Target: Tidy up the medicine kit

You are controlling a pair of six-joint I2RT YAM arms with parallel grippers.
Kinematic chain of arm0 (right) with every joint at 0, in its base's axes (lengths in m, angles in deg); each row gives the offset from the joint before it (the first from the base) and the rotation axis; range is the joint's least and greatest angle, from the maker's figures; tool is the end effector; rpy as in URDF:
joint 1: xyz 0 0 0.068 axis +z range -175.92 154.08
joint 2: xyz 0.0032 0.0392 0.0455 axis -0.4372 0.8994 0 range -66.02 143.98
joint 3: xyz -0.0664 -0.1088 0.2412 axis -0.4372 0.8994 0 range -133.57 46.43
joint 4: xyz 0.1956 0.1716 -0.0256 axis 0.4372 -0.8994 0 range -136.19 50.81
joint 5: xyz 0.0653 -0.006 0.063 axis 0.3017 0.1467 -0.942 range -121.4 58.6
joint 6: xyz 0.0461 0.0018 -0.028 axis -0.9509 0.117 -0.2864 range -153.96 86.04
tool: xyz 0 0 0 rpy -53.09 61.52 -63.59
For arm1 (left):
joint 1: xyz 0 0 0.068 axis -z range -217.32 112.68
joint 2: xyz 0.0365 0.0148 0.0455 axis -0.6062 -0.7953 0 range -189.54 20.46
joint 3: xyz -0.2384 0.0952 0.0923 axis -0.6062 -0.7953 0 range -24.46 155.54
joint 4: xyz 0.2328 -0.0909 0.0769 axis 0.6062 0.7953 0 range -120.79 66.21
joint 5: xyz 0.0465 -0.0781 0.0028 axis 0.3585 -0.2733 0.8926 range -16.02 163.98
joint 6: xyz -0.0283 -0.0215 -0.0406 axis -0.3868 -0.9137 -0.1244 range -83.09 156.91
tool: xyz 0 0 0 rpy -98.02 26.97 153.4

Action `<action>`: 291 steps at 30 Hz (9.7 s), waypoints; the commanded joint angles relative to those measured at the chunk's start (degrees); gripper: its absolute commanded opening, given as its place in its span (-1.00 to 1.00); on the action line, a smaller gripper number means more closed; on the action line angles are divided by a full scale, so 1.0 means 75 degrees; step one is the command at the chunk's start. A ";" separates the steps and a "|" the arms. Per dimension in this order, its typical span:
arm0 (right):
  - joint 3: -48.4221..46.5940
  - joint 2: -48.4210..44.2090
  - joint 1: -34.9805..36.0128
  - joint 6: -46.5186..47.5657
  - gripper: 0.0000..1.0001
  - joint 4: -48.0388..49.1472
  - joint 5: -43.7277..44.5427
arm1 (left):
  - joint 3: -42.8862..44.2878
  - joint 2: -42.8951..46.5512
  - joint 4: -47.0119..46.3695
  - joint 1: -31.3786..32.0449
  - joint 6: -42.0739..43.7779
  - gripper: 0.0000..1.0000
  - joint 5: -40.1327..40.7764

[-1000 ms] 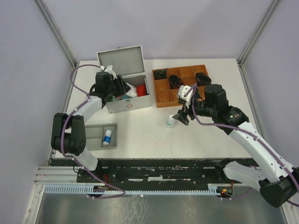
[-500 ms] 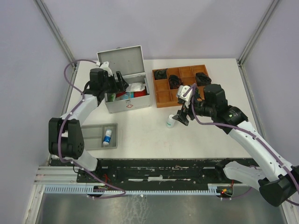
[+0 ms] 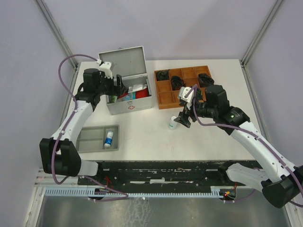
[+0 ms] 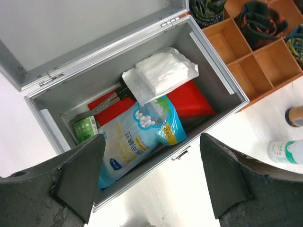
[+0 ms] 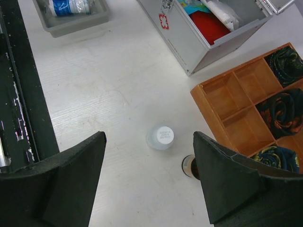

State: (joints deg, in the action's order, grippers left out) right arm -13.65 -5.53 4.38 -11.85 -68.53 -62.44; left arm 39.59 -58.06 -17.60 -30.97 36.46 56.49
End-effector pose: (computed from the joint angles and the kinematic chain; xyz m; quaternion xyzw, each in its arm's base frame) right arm 0.1860 0.1299 0.3496 -0.4885 0.6884 0.2653 0.4659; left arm 0.3123 -0.0455 0.3189 0.1221 0.8405 -0.1602 0.5029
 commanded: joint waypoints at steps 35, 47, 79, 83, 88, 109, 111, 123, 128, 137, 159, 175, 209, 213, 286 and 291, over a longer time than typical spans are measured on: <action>0.0004 0.0245 -0.0151 0.0146 0.68 0.0092 0.0215 | 0.2180 -0.4192 -0.0959 0.0798 -0.1501 0.72 -0.0820; 0.0002 0.0238 -0.0158 0.0191 0.68 0.0058 0.0191 | 0.1967 -0.3350 -0.1321 0.0520 -0.1517 0.78 -0.2182; -0.0103 0.0177 -0.0154 0.0016 0.70 -0.0096 -0.0226 | -0.2778 0.3067 0.2945 0.0553 0.5857 0.75 0.0967; -0.0116 0.0249 -0.0156 -0.0003 0.70 -0.0113 -0.0222 | -0.3255 0.3211 0.2740 0.0570 0.6148 0.75 0.1537; -0.0130 0.0337 -0.0153 0.0027 0.70 -0.0153 -0.0247 | -0.3391 0.3080 0.2567 0.0589 0.6191 0.75 0.1715; -0.0168 0.0504 -0.0161 0.0104 0.72 -0.0281 -0.0328 | -0.3513 0.3042 0.2380 0.0689 0.6616 0.76 0.1689; -0.0168 0.0527 -0.0154 0.0101 0.73 -0.0283 -0.0332 | -0.3521 0.3073 0.2413 0.0694 0.6717 0.76 0.1607; -0.0185 0.0488 -0.0160 0.0090 0.74 -0.0306 -0.0353 | -0.3616 0.2776 0.2552 0.0809 0.7344 0.75 0.1335; -0.0182 0.0496 -0.0154 0.0104 0.75 -0.0308 -0.0350 | -0.3648 0.2610 0.2530 0.1037 0.7397 0.75 0.1595; -0.0201 0.0535 -0.0156 0.0118 0.75 -0.0342 -0.0367 | -0.4261 0.2654 0.2027 0.1476 0.7607 0.75 0.2220; -0.0241 0.0537 -0.0169 0.0166 0.77 -0.0421 -0.0349 | -0.4528 0.2359 0.0796 0.3249 0.5869 0.77 0.1967; -0.0264 0.0561 -0.0416 0.0192 0.78 -0.0435 -0.0277 | -0.3152 0.1699 0.0672 0.4075 0.5029 0.76 0.1049; -0.0302 0.0575 -0.0521 0.0245 0.79 -0.0516 -0.0262 | -0.3214 0.0260 0.0493 0.4250 0.5463 0.72 0.1796; -0.0306 0.0548 -0.0546 0.0232 0.79 -0.0506 -0.0277 | -0.3074 -0.0068 0.0319 0.4519 0.5374 0.72 0.1665; 0.0368 0.0995 -0.1234 -0.0521 0.79 -0.0092 0.0902 | -0.2984 0.3082 0.1195 0.3607 0.4506 0.99 0.1335; 0.0408 0.1375 -0.1073 -0.0742 0.76 0.0000 0.1428 | -0.3125 0.3325 0.1499 0.3111 0.4394 0.99 0.1589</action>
State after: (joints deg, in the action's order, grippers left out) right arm -10.63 3.19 -4.73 -15.35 -70.54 -56.06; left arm 17.02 -34.65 -8.68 -5.28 72.70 66.98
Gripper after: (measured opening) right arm 0.888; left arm 0.995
